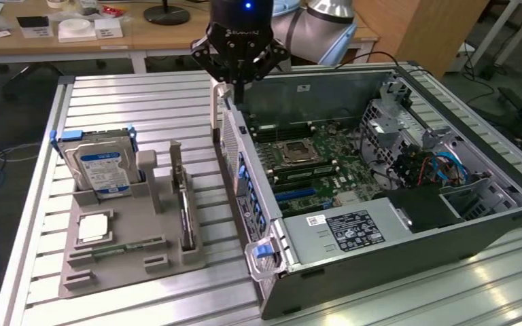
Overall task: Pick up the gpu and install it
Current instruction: 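Reach for the gpu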
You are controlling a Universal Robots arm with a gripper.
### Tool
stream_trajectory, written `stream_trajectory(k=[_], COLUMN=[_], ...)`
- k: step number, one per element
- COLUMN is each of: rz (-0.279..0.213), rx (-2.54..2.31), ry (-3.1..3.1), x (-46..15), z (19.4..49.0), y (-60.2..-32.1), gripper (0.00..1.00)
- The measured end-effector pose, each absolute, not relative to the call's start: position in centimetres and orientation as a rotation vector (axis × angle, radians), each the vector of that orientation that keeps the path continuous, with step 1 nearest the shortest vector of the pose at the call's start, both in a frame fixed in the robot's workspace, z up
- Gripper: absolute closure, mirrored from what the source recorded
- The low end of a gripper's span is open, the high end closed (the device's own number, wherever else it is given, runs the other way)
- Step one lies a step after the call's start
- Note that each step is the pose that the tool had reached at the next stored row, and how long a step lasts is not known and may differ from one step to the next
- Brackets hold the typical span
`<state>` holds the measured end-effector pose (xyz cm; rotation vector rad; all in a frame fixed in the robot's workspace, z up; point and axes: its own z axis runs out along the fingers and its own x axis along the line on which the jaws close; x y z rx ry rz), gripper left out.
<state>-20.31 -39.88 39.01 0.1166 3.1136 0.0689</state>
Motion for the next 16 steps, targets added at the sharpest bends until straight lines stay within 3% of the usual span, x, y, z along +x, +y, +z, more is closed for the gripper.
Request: stream_trajectory(k=[16], rz=[0.069], rx=[0.117], ry=[3.114], x=[-23.1], z=[38.9], y=[-39.9], gripper=[0.89])
